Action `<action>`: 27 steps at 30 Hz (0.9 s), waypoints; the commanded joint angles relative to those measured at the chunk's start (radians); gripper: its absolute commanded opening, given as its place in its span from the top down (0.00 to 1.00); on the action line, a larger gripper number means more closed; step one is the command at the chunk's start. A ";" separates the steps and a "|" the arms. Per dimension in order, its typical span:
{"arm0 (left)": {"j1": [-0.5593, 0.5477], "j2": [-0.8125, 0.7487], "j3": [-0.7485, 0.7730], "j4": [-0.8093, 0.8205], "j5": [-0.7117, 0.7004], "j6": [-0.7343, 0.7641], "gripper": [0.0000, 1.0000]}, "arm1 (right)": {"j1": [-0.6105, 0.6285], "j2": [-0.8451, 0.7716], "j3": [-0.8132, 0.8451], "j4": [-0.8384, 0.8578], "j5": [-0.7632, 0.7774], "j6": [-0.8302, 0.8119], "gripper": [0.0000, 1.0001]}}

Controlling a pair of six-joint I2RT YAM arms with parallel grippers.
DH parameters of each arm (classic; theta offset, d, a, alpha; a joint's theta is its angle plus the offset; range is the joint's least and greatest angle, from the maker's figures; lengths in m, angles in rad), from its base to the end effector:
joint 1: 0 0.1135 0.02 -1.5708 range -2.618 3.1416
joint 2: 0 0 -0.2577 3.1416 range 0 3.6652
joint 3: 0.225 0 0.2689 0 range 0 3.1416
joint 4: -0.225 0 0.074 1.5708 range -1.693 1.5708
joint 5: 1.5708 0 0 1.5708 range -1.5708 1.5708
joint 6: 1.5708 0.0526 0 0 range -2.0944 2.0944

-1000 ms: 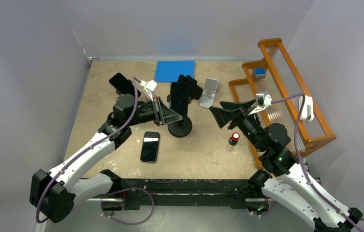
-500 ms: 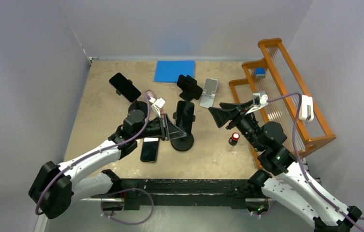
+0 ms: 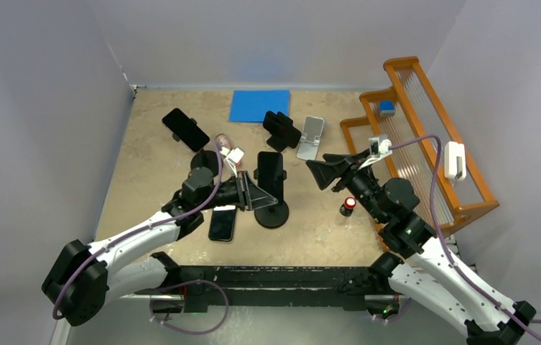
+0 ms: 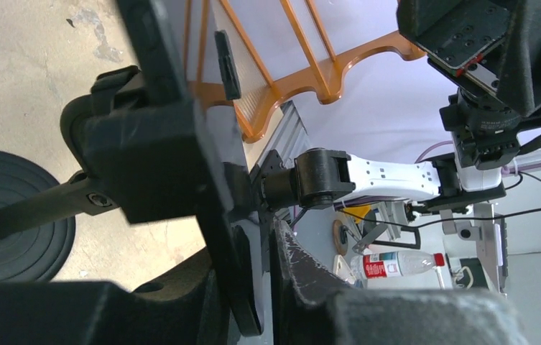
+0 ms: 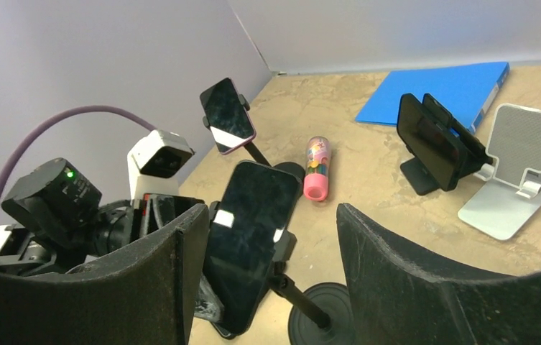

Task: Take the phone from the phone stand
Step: Place the phone stand with the phone at the center of the board.

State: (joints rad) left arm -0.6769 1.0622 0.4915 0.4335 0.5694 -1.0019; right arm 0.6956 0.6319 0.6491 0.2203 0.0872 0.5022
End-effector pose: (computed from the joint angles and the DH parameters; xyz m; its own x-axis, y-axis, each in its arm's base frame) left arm 0.1886 -0.1879 0.2313 -0.8526 -0.2251 -0.4715 0.4186 0.2456 -0.8743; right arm 0.1534 0.1221 0.3599 -0.1177 0.5264 -0.8421 -0.5896 0.6453 0.4858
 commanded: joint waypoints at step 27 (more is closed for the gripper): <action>-0.008 -0.357 0.294 -0.634 -0.381 0.385 0.27 | 0.005 0.105 0.175 -0.115 -0.126 0.052 0.01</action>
State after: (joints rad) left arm -0.6777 0.7216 0.6697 -0.0952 0.3149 -0.7471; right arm 0.6956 0.7097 0.7475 0.1066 0.0589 0.4938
